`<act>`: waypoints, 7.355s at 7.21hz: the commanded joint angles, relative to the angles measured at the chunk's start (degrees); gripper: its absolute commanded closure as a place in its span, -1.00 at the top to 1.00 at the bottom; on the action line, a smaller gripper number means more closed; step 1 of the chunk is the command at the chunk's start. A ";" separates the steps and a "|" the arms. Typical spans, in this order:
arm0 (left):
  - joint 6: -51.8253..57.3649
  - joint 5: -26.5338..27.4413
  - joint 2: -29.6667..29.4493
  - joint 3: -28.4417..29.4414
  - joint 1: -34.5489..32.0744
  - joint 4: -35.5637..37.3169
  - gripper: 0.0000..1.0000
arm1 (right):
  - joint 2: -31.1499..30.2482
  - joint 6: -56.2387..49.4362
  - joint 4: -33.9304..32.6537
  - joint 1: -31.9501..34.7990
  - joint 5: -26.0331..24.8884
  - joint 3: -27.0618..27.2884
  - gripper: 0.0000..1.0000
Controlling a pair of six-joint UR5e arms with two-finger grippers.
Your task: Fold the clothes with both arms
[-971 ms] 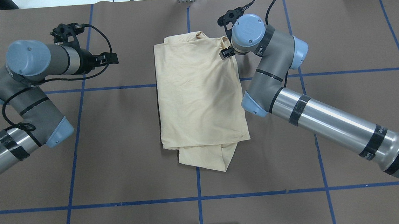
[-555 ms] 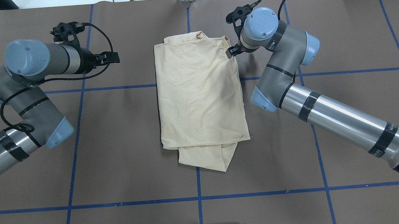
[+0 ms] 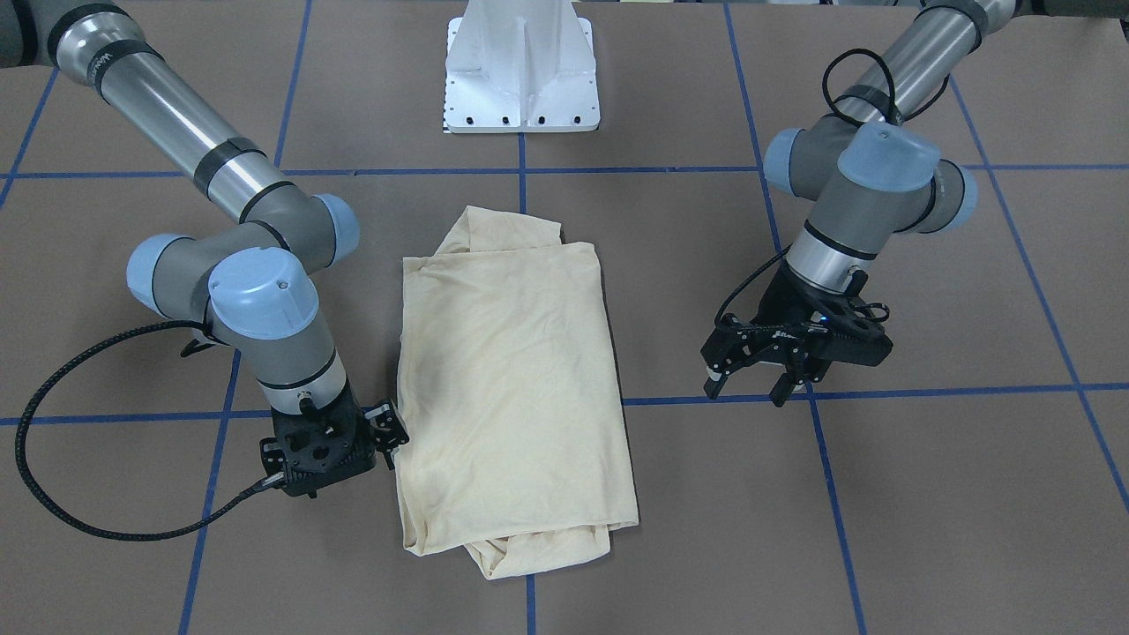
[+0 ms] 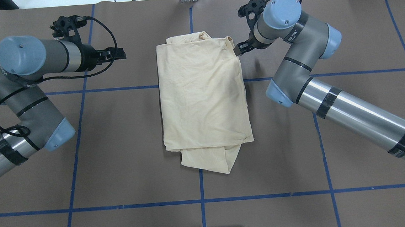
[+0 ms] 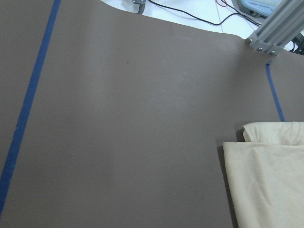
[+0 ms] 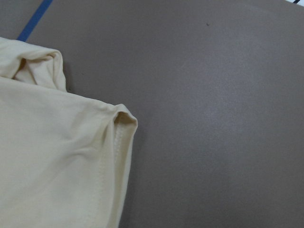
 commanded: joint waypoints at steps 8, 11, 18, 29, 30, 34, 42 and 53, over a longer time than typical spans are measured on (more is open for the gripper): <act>-34.48 4.96 6.04 -16.54 23.01 -0.30 1.00 | -14.01 44.20 -0.20 -1.39 14.55 27.17 0.98; -35.17 5.23 4.11 -14.27 25.03 7.47 0.97 | -13.75 48.35 -0.29 -3.32 13.06 27.27 0.98; -35.18 5.32 0.67 -8.27 25.04 8.96 0.59 | -13.75 48.27 -0.47 -3.33 13.15 27.09 0.99; -34.66 5.23 0.32 -9.33 25.21 9.84 -1.00 | -14.10 63.88 -2.39 -11.56 1.41 29.28 1.00; -34.57 5.23 0.41 -9.33 25.21 9.84 -1.00 | -13.92 67.83 -9.63 -14.98 -2.28 32.07 0.99; -34.57 5.23 0.76 -9.68 25.21 9.84 -1.00 | -14.18 78.94 -20.95 -26.16 -12.39 35.79 0.99; -34.39 5.23 0.50 -9.68 25.30 9.84 -1.00 | -14.10 78.06 -20.42 -27.15 -12.61 31.13 0.44; -34.30 5.24 0.76 -9.59 25.30 9.84 -1.00 | -13.92 78.68 -20.95 -26.36 -12.52 31.66 -1.00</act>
